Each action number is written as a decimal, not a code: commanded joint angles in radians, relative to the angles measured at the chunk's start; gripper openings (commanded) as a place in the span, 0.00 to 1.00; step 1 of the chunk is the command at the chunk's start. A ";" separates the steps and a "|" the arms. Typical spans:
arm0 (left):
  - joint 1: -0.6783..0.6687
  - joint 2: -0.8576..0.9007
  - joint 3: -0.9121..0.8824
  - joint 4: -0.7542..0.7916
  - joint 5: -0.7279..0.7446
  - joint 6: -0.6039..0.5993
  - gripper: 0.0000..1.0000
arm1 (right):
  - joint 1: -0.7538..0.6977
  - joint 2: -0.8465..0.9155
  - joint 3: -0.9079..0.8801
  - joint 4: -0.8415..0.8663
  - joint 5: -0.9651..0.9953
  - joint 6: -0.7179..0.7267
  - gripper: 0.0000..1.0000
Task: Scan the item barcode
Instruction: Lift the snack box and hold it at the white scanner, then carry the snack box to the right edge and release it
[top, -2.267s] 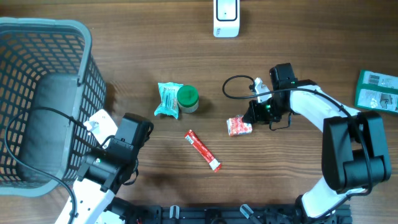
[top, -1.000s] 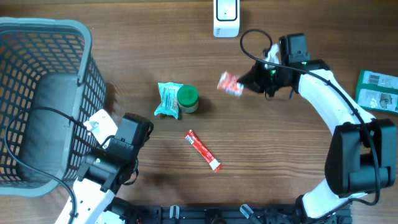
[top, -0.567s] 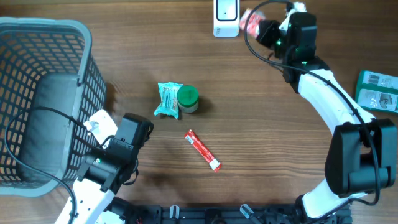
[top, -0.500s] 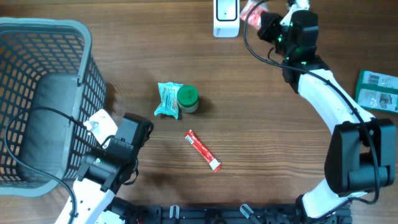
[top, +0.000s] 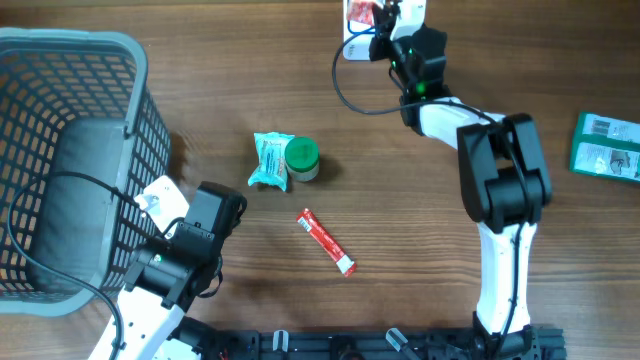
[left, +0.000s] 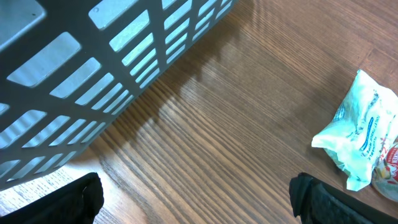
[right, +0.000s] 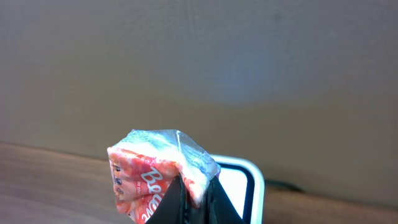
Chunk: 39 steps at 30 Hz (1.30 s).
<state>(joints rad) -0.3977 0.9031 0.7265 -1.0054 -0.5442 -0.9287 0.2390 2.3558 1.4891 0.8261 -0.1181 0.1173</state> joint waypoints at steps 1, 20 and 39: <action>0.004 -0.006 -0.003 0.000 -0.003 0.008 1.00 | -0.003 0.075 0.087 0.012 0.017 -0.047 0.04; 0.004 -0.006 -0.003 0.000 -0.003 0.008 1.00 | -0.215 -0.317 0.091 -0.519 0.266 0.000 0.04; 0.004 -0.006 -0.003 0.000 -0.003 0.008 1.00 | -0.770 -0.223 0.058 -1.133 0.137 0.300 1.00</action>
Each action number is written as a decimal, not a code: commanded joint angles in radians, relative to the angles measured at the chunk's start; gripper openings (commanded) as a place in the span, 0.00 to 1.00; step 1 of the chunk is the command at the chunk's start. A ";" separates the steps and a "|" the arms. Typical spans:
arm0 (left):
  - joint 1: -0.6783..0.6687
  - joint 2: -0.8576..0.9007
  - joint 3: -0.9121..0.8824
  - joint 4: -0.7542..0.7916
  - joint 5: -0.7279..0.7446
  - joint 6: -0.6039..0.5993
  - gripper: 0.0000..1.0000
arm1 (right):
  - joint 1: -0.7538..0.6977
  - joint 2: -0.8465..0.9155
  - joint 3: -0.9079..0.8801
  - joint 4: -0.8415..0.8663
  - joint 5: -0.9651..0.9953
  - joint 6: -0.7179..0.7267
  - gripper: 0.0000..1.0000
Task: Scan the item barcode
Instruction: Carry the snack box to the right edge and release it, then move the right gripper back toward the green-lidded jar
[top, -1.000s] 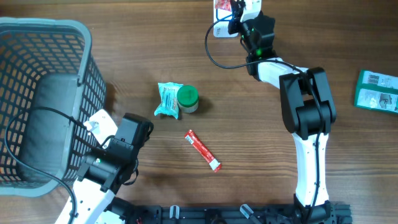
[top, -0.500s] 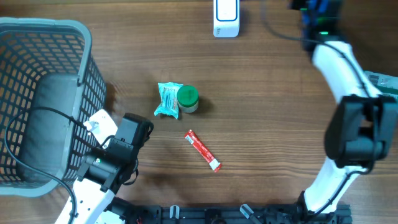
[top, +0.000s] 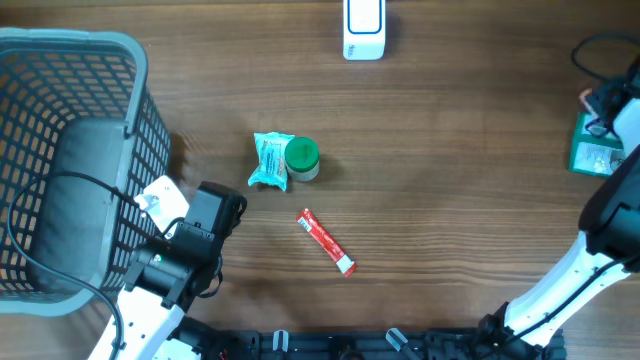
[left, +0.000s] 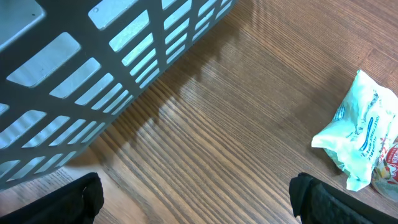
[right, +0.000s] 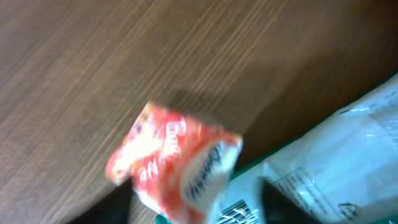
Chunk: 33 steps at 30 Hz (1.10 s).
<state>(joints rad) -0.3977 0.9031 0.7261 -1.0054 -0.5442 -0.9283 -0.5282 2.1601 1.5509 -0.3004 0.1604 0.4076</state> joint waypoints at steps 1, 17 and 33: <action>0.004 -0.006 -0.003 0.000 -0.003 0.008 1.00 | -0.004 -0.048 -0.004 -0.010 -0.176 0.010 1.00; 0.004 -0.006 -0.003 0.000 -0.003 0.008 1.00 | -0.002 -0.806 -0.004 -0.539 -0.479 0.159 1.00; 0.004 -0.006 -0.003 0.000 -0.003 0.008 1.00 | 0.136 -0.927 -0.005 -1.170 -0.889 0.011 1.00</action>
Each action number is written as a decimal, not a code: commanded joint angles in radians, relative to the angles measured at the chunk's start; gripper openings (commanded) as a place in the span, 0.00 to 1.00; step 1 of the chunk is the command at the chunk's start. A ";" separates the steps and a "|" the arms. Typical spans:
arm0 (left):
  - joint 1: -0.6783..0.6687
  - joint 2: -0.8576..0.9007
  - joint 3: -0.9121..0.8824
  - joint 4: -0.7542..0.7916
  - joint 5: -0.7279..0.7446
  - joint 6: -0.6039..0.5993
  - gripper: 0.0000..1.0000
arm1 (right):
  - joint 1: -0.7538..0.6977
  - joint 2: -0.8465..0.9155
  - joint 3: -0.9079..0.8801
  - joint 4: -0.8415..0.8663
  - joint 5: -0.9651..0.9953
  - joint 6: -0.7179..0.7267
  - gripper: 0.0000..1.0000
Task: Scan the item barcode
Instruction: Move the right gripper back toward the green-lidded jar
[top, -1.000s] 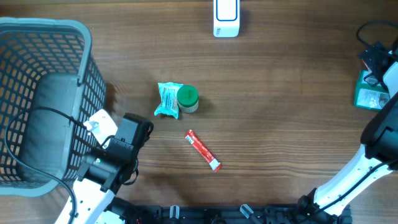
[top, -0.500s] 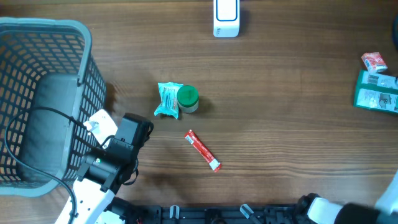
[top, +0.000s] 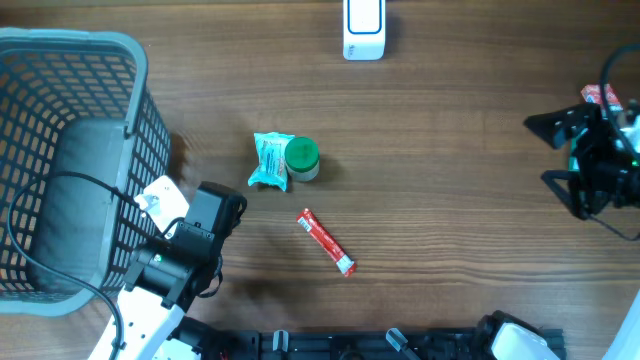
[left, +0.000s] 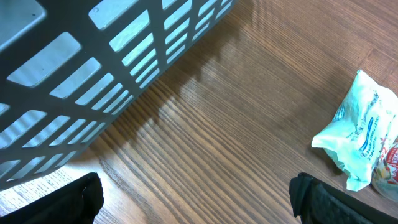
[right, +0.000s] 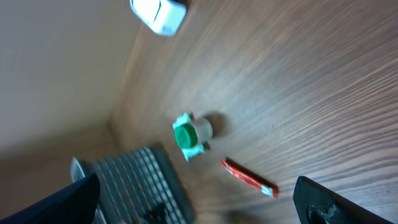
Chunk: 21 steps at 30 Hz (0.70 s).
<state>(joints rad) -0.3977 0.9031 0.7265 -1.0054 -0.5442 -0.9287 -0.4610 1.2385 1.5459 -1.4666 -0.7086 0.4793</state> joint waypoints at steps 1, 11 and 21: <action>0.004 -0.006 -0.003 0.000 -0.003 0.008 1.00 | 0.106 -0.005 0.000 0.012 -0.013 -0.060 1.00; 0.004 -0.006 -0.003 0.000 -0.003 0.008 1.00 | 0.563 0.114 0.000 0.203 0.279 0.241 1.00; 0.004 -0.006 -0.003 0.000 -0.003 0.008 1.00 | 0.912 0.534 0.000 0.521 0.247 0.522 1.00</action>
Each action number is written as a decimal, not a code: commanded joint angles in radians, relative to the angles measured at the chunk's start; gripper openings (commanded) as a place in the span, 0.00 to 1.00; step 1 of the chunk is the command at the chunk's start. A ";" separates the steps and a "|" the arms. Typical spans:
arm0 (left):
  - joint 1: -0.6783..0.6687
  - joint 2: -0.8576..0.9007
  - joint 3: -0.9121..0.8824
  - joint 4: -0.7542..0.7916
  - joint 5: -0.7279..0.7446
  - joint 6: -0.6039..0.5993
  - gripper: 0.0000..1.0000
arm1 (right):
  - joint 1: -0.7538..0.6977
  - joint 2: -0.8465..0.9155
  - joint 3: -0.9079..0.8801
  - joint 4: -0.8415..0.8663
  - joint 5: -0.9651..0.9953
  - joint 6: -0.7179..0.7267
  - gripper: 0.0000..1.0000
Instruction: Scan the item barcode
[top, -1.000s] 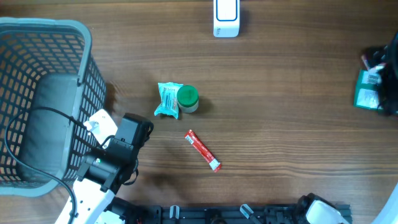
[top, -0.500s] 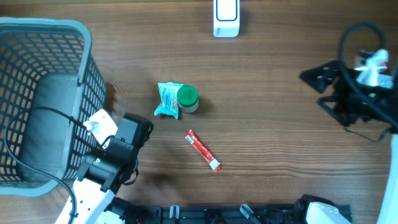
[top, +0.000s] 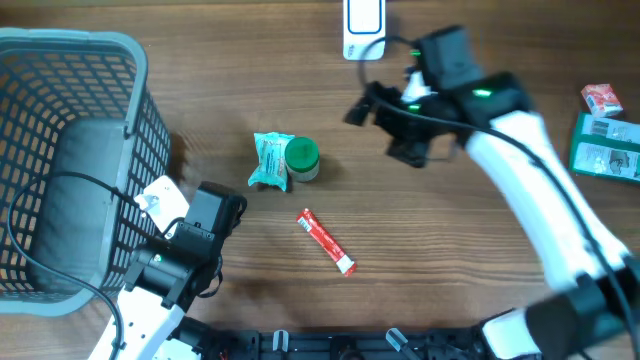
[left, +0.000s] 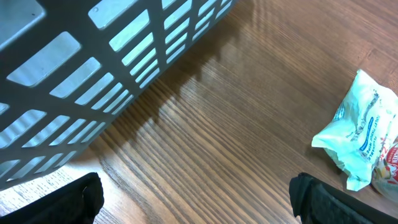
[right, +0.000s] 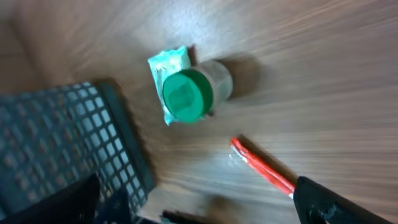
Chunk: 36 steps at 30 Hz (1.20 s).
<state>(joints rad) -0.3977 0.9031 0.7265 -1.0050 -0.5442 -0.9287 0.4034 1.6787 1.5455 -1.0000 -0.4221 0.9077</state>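
The white scanner (top: 363, 30) stands at the table's far edge. A small red packet (top: 601, 99) lies at the far right beside a green and white package (top: 605, 148). In the middle lie a green-lidded jar (top: 302, 158) (right: 186, 94), a teal packet (top: 270, 160) (left: 357, 140) touching it, and a red stick sachet (top: 325, 242) (right: 261, 168). My right gripper (top: 385, 125) (right: 196, 208) hangs open and empty, to the right of the jar. My left gripper (top: 222, 205) (left: 199, 205) is open and empty beside the basket.
A large grey mesh basket (top: 70, 160) (left: 93, 68) fills the left side, with a cable running into it. The right wrist view is blurred by motion. The right arm spans the table from the lower right to the middle.
My right arm has moved from the table's right edge to the middle, near the jar, with its jaws still open. The red packet stays at the far right. The left arm is unmoved.
My right gripper held the red packet up at the scanner. Then it was at the right edge with the packet over the green and white package. Then it stood open with the packet lying there. Now it is open near the jar.
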 joint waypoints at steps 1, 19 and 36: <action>0.004 -0.006 -0.003 -0.001 -0.003 0.008 1.00 | 0.066 0.135 0.001 0.101 -0.094 0.094 1.00; 0.004 -0.006 -0.003 -0.001 -0.003 0.008 1.00 | 0.196 0.246 0.010 0.389 0.188 -0.143 0.99; 0.004 -0.006 -0.003 -0.001 -0.003 0.008 1.00 | 0.353 0.377 0.010 0.408 0.545 -0.428 1.00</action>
<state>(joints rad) -0.3977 0.9031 0.7265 -1.0054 -0.5438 -0.9287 0.7319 2.0445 1.5452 -0.5953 0.1127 0.5457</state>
